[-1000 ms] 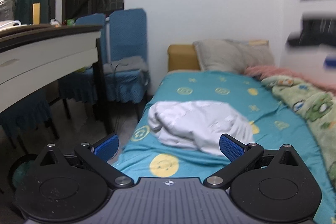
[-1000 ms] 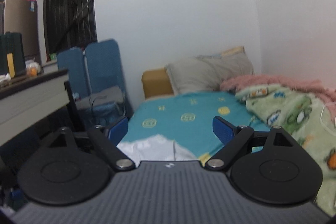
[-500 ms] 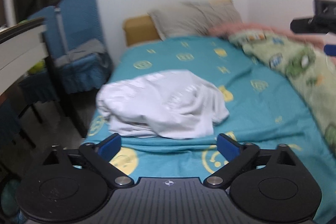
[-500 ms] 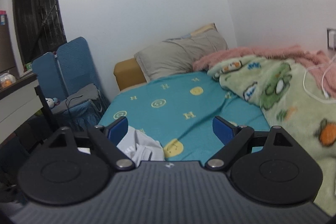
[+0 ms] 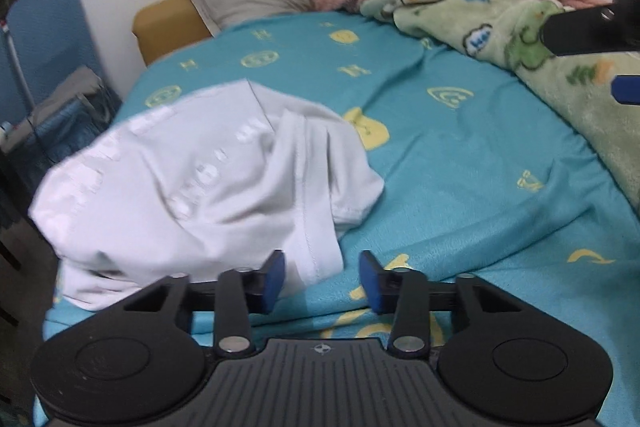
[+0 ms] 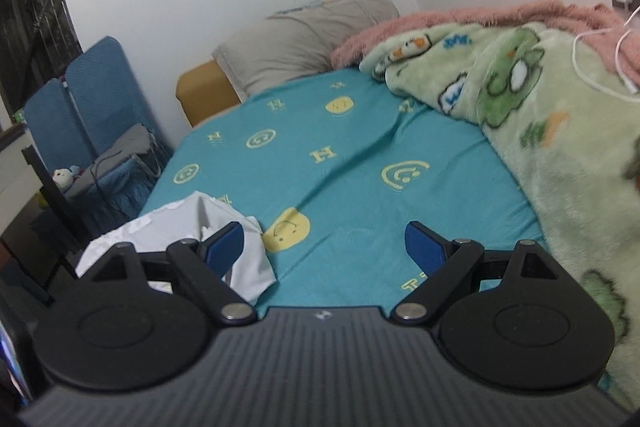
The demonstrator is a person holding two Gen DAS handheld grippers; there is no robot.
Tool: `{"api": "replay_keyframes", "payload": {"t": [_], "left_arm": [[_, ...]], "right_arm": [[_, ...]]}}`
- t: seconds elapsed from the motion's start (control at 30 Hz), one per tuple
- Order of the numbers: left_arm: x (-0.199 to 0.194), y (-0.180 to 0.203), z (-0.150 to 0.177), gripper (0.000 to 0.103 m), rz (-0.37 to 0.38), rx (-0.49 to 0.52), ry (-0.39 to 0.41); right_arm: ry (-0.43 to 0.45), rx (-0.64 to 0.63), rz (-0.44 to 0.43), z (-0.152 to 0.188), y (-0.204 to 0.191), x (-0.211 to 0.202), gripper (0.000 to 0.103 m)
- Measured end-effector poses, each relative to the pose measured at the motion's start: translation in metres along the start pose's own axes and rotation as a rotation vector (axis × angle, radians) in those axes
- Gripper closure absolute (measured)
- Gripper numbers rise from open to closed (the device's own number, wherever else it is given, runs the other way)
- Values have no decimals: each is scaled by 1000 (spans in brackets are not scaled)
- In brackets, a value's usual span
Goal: Fold clothes
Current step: 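Grasp the white T-shirt with the left gripper while the right gripper grasps another edge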
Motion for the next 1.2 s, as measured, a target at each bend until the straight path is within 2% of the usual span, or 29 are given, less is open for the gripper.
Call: {"api": "replay_keyframes", "payload": {"t": [0.17,0.23,0.3,0.43,0.63,0.77,0.9,1.13,1.2], "left_arm": [[11,-5,5,75,11,-1,14],[8,-9,6,93,16,-22,27],[2,-13,5,93,27,-54,43],[-33,-15,-5,95,32,-79,127],[-119,-14,-21,95,19,-130,294],[-171,-26,-20,95,7,-194,364],[-201,-46,-17,95,2,-265,406],[-221,-74,-13,95,33,-360,447],[-220,-81,-12,95,34,-376,448]], "right_arm": [[-46,-39,-2,13,-12,16,14],[-50,-56,-2,16,-16,17,14],[-45,-65,7,16,-16,16,14],[-18,-59,29,13,-13,11,14],[31,-71,30,8,-13,0,14],[22,-93,-42,14,-25,-11,14],[-4,-118,-132,24,-43,-22,14],[-24,-287,-274,40,-117,-16,14],[-34,-316,-283,46,-138,-5,14]]}}
Point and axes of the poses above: each gripper's, at about its wrist camera, not at the fingertips, and x roughly the way its jaws point, y to its right, z to its underside, the point moved 5 cm from there along x, roughly the way its jaws point, and after that the axes turned 12 degrees about z, right-handed, at the moved point
